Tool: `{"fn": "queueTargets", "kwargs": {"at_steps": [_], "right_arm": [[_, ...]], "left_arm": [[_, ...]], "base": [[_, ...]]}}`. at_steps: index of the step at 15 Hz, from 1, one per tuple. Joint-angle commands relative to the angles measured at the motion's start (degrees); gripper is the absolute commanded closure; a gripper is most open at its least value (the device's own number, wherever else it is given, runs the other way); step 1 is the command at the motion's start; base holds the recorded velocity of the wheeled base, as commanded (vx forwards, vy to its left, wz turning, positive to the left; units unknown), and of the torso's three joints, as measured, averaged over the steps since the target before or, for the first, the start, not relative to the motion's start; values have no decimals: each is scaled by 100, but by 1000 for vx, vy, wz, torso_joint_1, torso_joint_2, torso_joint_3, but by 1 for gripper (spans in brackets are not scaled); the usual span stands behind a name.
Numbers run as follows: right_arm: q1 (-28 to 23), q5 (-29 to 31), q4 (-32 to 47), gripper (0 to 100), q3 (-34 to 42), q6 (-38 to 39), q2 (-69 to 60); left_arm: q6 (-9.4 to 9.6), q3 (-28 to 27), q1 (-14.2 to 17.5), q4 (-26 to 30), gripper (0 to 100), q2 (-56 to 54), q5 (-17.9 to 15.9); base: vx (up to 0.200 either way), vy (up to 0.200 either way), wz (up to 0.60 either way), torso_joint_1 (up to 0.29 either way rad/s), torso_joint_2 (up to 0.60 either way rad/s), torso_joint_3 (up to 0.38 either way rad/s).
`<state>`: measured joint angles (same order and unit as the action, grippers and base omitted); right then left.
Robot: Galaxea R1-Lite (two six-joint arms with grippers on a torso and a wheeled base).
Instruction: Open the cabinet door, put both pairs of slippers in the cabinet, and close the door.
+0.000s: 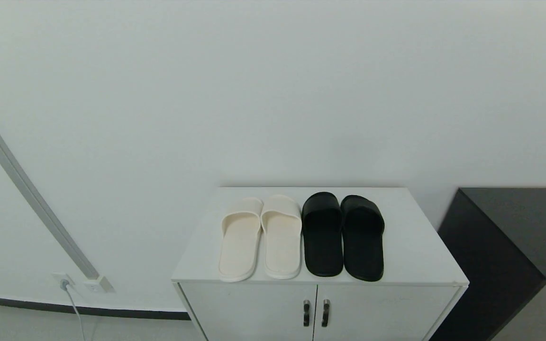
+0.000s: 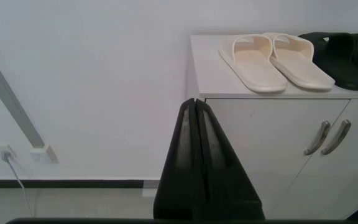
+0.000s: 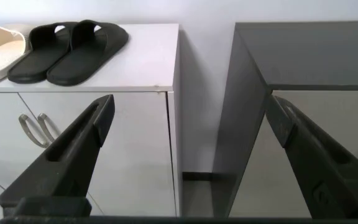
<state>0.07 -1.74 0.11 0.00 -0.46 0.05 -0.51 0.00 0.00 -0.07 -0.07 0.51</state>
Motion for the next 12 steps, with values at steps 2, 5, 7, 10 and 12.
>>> {"fn": "queueTargets", "kwargs": {"at_steps": [2, 5, 7, 10, 12], "right_arm": [[1, -1, 7, 0, -9, -121, -5], [1, -1, 7, 0, -18, -376, 241], [133, 7, -55, 0, -1011, 275, 839], [300, -309, 182, 0, -1107, 196, 1946], [353, -652, -72, 0, -1099, 196, 2852]], "left_arm": [[-2, 0, 0, -1, 100, 7, 2], [7, 0, 0, -1, 100, 7, 10], [7, 0, 0, -1, 100, 7, 10], [7, 0, 0, -1, 100, 7, 10], [7, 0, 0, -1, 100, 7, 2]], "base": [[0, 0, 0, 0, 0, 0], [0, 0, 0, 0, 0, 0], [0, 0, 0, 0, 0, 0], [0, 0, 0, 0, 0, 0], [0, 0, 0, 0, 0, 0]]}}
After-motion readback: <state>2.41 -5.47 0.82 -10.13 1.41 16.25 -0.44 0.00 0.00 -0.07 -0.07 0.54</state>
